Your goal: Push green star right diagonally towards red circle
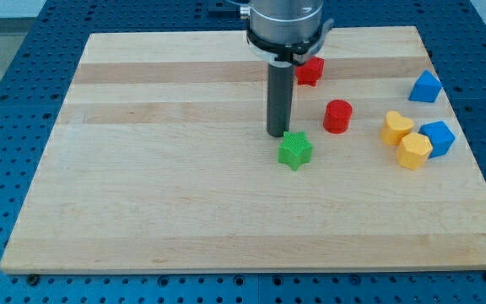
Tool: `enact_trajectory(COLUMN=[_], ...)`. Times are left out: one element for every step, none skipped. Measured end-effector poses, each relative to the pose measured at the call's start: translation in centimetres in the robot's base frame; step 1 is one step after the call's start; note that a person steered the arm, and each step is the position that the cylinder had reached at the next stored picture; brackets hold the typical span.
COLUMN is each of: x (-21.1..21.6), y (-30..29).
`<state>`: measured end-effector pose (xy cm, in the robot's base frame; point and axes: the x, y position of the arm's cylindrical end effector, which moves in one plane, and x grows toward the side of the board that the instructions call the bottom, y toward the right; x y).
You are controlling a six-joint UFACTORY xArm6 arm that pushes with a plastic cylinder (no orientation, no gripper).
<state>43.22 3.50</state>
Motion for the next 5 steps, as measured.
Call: enact_trajectory(x=[1.8, 3.6, 4.9, 5.1, 5.1], y=[0.3, 0.3, 0.3, 0.3, 0.3])
